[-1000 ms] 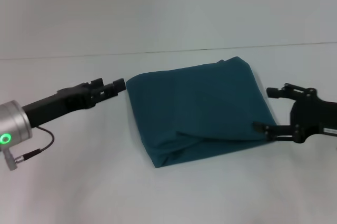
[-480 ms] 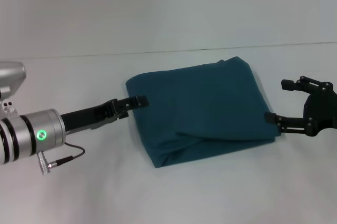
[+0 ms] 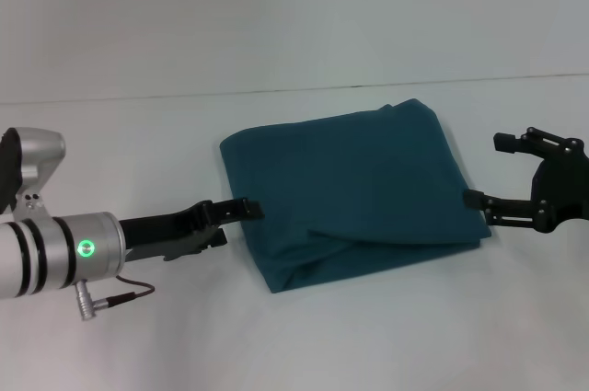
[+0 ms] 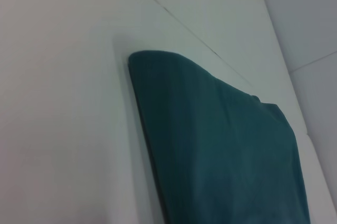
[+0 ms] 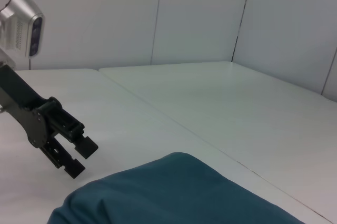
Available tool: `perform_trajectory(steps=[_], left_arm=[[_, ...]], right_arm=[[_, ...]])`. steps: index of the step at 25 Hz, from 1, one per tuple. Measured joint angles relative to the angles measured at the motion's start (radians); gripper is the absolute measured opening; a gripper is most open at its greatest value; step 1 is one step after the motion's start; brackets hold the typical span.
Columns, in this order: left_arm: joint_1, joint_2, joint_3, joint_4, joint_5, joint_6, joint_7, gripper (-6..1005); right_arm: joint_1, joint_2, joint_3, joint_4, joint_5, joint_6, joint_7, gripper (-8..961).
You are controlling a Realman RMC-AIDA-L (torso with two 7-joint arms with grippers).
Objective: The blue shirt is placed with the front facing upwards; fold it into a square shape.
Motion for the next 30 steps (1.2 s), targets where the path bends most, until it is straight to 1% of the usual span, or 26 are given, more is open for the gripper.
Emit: perform_trajectory(steps=[2,7,19,30], left_arm=[[-0.004,0.000,0.000,-0.005,0.001,-0.002,-0.005,875],[-0.044,0.000,0.004,-0.053,0.010,-0.030,-0.013,875],[-0.079,-0.001,0.033,-0.111,0.016,-0.084,-0.016,875],[-0.105,-0.001,0.042,-0.130,0.016,-0.090,-0.019,874]], right_arm=[[0.000,0.000,0.000,0.000,0.000,0.000,-0.002,898],[-0.003,0.002,0.000,0.000,0.002,-0.003,-0.008,890],[-0.005,0.003,0.008,0.004,0.002,-0.004,-0.008,870],[-0.002,0.003,0.008,0.000,0.002,-0.001,-0.008,854]])
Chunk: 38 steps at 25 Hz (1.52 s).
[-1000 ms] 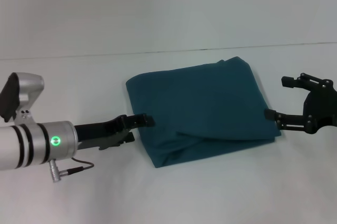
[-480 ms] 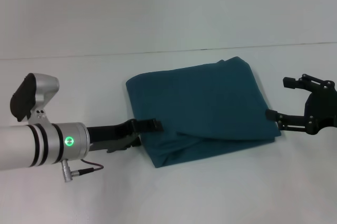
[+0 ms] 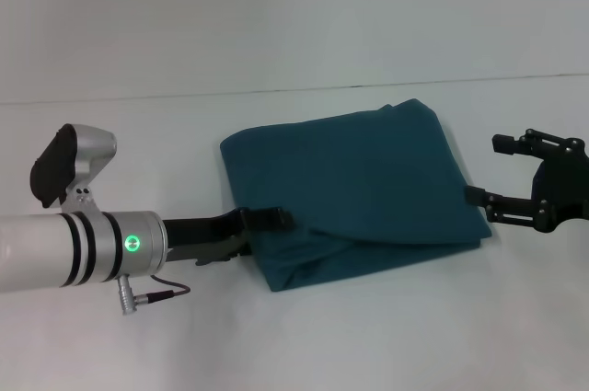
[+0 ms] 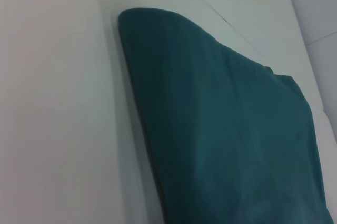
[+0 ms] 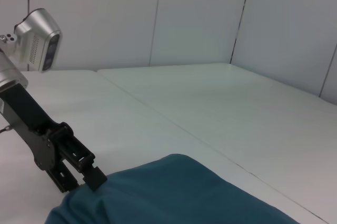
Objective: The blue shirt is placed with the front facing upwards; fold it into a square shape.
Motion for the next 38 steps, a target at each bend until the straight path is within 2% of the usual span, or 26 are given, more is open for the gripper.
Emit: perform_trajectory(steps=[8,11,22,28,32,38], left_arm=[[-0.010,0.000,0.051,0.000,0.000,0.001,-0.010,875],[-0.012,0.000,0.083,0.000,0.000,0.002,-0.011,818],[0.002,-0.002,0.103,0.032,0.000,0.004,0.000,379],[0.026,-0.003,0.094,0.054,-0.005,0.002,0.023,248],[0.068,-0.005,0.092,0.096,-0.008,0.002,0.030,160],[0.154,-0.012,0.091,0.198,-0.036,0.010,0.067,127]], right_arm=[[0.003,0.000,0.001,-0.001,0.001,0.004,0.000,851],[0.006,0.000,0.002,-0.001,0.001,0.004,0.000,851],[0.006,0.001,0.002,0.001,0.002,0.013,0.000,852],[0.007,0.003,0.005,0.005,0.002,0.017,0.000,853],[0.010,0.010,0.013,0.003,0.002,0.027,0.000,853],[0.018,0.011,0.015,0.009,0.007,0.062,0.000,854]])
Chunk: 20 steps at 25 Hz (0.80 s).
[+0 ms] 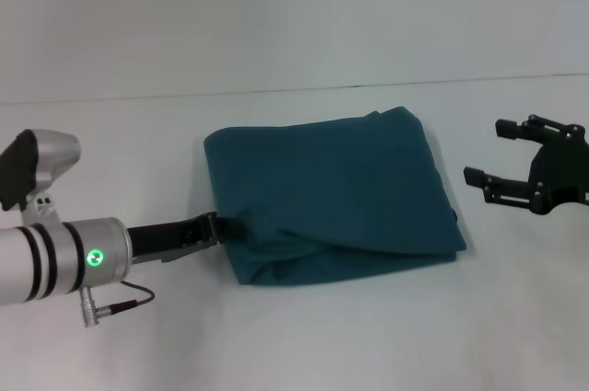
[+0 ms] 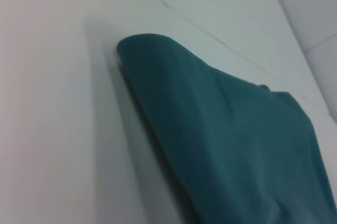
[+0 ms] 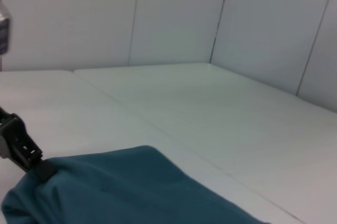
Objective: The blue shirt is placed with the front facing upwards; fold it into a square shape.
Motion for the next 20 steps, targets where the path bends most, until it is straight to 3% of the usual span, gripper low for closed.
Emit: perform_trajectory(steps=[20], left_arm=[[0.110,0.005,-0.207,0.010,-0.042,0.088,0.291,124]], right_arm=[[0.012,0.001,0.013,0.056,0.113,0.095,-0.014,856]])
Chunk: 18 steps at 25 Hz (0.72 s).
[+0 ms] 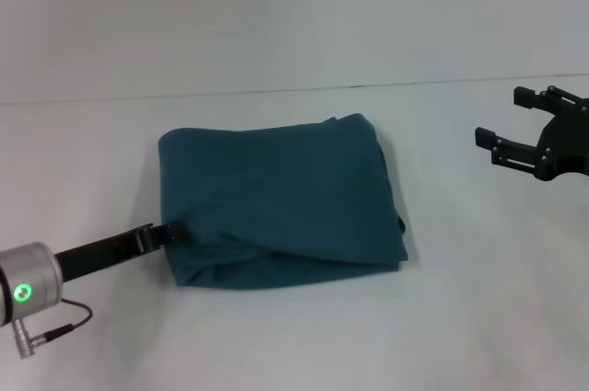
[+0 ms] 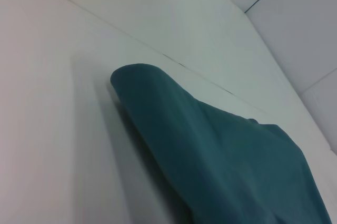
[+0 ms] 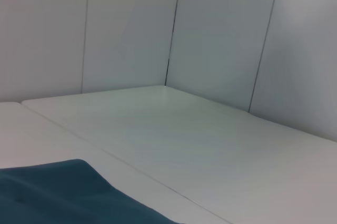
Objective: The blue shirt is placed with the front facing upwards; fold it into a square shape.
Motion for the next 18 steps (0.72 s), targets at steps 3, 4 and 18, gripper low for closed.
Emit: perform_trajectory(steps=[3,4,18], left_arm=[[0.008,0.001,-0.014,0.004,0.008,0.006,0.017,125],[0.008,0.001,-0.019,0.005,0.010,0.006,0.022,125],[0.012,0.005,-0.069,0.003,0.010,0.017,0.063,124]], right_arm=[[0.003,0.000,0.000,0.001,0.000,0.002,0.000,856],[0.005,0.000,-0.001,0.001,0.001,0.002,0.001,856],[0.018,0.002,-0.009,0.014,0.001,0.001,0.005,857]])
